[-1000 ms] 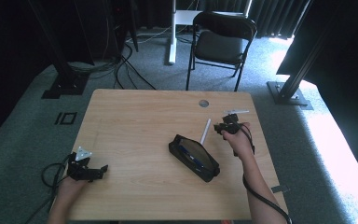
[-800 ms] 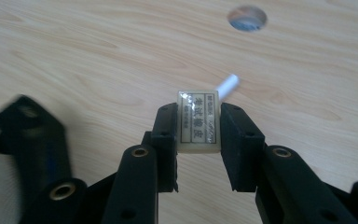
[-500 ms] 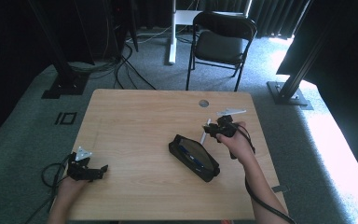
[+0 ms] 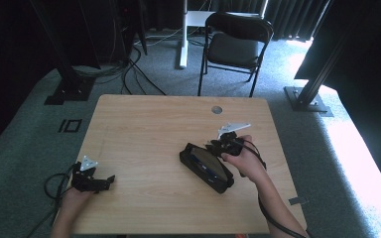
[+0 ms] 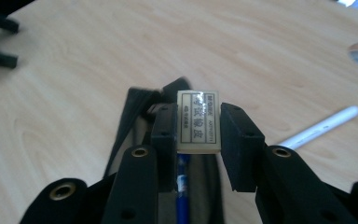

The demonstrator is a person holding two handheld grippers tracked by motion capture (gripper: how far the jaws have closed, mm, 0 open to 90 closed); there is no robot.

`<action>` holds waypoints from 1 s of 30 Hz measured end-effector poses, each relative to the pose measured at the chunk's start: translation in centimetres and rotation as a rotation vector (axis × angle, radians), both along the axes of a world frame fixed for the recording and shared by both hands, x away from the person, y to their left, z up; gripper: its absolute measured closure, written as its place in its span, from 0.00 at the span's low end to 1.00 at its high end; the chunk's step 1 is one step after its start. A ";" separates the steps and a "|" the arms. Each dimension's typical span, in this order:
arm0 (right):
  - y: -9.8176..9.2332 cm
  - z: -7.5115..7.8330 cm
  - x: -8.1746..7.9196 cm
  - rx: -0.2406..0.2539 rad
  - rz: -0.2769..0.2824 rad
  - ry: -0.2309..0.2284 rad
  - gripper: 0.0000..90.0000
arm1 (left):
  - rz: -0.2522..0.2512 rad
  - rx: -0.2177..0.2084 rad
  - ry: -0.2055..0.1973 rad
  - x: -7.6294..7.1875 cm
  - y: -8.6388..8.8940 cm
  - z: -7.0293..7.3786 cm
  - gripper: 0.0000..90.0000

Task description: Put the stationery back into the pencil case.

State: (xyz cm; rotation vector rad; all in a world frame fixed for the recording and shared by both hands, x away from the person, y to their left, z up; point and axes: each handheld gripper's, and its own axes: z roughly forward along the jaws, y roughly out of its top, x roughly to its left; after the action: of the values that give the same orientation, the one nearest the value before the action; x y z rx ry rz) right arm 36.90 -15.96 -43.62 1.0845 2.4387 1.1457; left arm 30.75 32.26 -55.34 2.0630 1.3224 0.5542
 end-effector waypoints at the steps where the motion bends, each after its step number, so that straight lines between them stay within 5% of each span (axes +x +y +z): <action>1: 0.2 -0.1 -0.1 -0.009 0.009 0.007 0.76 | 0.000 0.000 0.000 0.0 0.0 0.0 0.02; 30: 3.6 -4.2 0.8 -0.193 0.105 0.163 0.76 | 0.001 -0.001 0.000 0.0 0.0 0.0 0.02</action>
State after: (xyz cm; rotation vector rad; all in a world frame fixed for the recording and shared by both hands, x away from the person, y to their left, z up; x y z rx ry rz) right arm 37.69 -12.36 -47.81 1.0390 2.6939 0.8574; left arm 30.74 32.25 -55.34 2.0614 1.3237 0.5532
